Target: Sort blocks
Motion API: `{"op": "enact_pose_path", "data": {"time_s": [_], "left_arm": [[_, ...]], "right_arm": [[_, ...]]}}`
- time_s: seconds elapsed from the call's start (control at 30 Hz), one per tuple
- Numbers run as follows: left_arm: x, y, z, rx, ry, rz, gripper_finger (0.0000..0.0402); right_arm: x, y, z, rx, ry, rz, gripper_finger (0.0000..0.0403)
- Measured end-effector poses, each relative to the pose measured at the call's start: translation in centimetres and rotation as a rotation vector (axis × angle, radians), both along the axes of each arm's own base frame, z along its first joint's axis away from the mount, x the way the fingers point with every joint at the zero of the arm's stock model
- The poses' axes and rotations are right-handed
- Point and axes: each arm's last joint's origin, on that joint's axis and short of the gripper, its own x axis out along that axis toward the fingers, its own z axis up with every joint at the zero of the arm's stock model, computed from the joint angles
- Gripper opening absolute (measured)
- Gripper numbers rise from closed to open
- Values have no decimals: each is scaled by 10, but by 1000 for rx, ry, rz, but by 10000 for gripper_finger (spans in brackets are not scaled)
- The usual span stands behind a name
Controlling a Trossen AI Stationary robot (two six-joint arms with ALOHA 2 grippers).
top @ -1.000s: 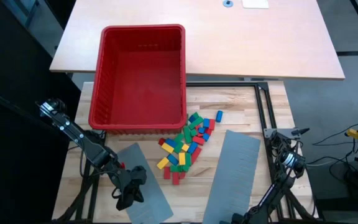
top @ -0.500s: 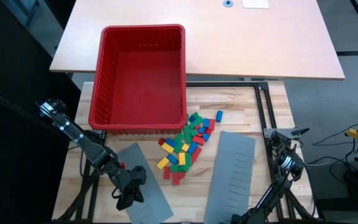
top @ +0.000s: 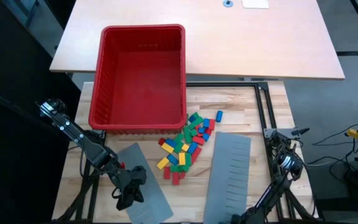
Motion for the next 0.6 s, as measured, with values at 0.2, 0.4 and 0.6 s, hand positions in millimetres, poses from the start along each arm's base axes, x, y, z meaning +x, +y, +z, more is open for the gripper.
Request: {"op": "enact_pose_path", "data": {"time_s": [0.2,0.4,0.6], "left_arm": [[0,0,0,2,-2,-3,0],[0,0,0,2,-3,-3,0],[0,0,0,3,-2,-3,0]], "right_arm": [[5,-4,0,-10,-4,0,268],[11,-9,2,-4,-6,-12,268],[18,-13,11,2,-21,-35,268]]}}
